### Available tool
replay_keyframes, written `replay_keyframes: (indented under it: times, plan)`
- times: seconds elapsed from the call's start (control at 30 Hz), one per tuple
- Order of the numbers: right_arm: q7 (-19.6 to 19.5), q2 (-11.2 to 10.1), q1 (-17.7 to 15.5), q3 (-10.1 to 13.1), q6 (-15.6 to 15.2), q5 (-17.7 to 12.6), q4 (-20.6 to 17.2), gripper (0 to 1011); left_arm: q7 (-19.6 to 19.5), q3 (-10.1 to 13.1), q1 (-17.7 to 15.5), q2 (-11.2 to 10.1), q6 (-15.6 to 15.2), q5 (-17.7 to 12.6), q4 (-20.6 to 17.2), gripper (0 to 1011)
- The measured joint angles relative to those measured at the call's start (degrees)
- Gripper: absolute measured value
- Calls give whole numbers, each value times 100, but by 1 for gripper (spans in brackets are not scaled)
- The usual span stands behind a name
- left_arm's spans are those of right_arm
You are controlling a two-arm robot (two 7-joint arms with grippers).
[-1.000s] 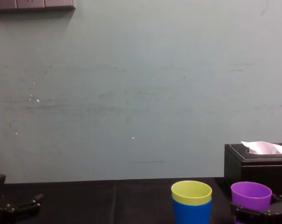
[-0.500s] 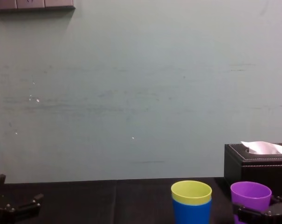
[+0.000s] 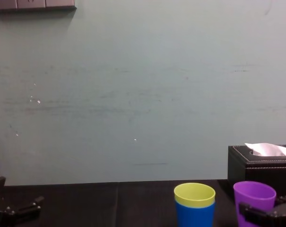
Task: Stack the three plastic cups sequentially using one hand.
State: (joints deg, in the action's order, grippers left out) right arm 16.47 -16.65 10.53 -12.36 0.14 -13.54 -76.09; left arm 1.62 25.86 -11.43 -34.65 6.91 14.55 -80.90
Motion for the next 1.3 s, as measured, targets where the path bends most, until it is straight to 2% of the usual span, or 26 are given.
replay_keyframes:
  times: [0.23,0.43,0.67,0.97,1.3]
  plan:
    - [222,-245,-157,135,-99,-146,-533,719,0,0,0,0,0,0,0,1011]
    - [419,-496,-187,228,-484,-375,-1040,719,0,0,0,0,0,0,0,1011]
    - [668,-762,19,138,-1141,-677,-1567,719,0,0,0,0,0,0,0,1011]
    - [689,-810,229,-160,-1439,-730,-1869,719,0,0,0,0,0,0,0,1012]
    - [582,-725,442,-445,-1704,-876,-1873,719,0,0,0,0,0,0,0,1011]
